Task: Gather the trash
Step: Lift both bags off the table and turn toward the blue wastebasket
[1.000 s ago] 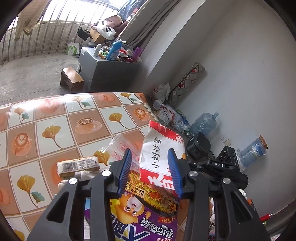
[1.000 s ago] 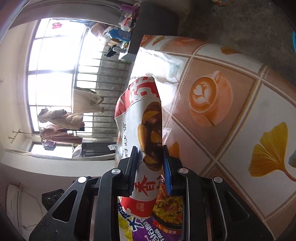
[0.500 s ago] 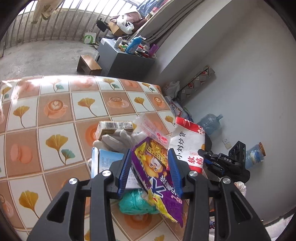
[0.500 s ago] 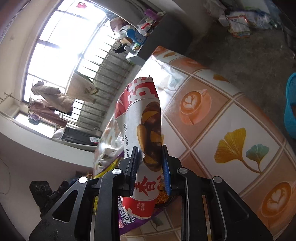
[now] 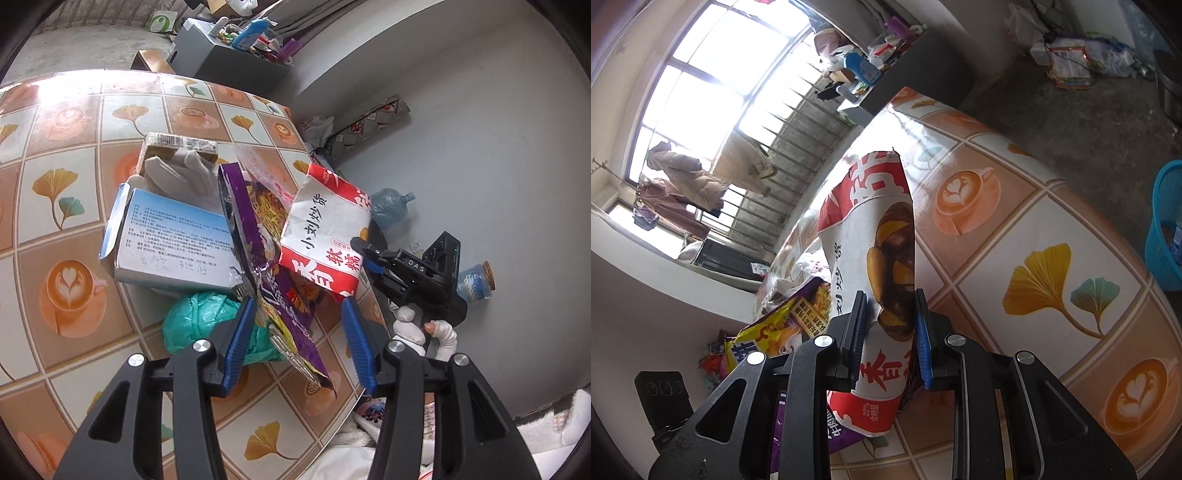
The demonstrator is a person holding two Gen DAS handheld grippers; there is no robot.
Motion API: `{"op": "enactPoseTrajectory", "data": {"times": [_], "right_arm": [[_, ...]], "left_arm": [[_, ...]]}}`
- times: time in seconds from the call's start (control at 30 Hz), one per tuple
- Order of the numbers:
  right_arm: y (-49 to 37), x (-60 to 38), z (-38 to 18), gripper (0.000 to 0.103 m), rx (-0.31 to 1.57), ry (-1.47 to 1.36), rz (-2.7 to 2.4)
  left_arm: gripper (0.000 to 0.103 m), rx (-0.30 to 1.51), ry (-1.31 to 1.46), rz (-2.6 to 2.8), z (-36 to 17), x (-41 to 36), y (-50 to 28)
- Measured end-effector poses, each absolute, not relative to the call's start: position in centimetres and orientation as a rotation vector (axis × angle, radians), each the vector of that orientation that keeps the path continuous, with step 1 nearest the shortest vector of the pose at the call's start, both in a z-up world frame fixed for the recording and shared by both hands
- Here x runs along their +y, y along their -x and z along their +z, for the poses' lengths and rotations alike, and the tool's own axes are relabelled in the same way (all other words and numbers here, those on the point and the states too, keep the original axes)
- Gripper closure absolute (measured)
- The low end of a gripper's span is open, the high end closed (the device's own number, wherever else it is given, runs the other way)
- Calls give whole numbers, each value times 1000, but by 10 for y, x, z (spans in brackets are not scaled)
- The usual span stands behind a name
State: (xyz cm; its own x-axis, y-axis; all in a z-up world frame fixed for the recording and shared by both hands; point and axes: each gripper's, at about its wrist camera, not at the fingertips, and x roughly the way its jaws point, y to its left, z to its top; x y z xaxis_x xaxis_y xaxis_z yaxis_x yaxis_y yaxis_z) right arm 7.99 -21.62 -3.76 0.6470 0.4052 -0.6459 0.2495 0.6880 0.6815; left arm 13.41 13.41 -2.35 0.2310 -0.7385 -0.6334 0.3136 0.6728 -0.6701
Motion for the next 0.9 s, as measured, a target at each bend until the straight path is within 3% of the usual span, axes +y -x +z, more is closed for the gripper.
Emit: {"op": "enactPoseTrajectory", "data": {"times": [0.47,0.57,0.9], "right_arm": [[-77,-218,-40,80,893,-827,103],[-78,-219,-42,80,893,-830,101],[-80,-221,-47,80,901,-836,98]], "left_arm": [[53,1088,324,-658,-23,119,-152],[47,1082,310,-629,-23,118,-158],[47,1075,451,-787,-27,112,-167]]}}
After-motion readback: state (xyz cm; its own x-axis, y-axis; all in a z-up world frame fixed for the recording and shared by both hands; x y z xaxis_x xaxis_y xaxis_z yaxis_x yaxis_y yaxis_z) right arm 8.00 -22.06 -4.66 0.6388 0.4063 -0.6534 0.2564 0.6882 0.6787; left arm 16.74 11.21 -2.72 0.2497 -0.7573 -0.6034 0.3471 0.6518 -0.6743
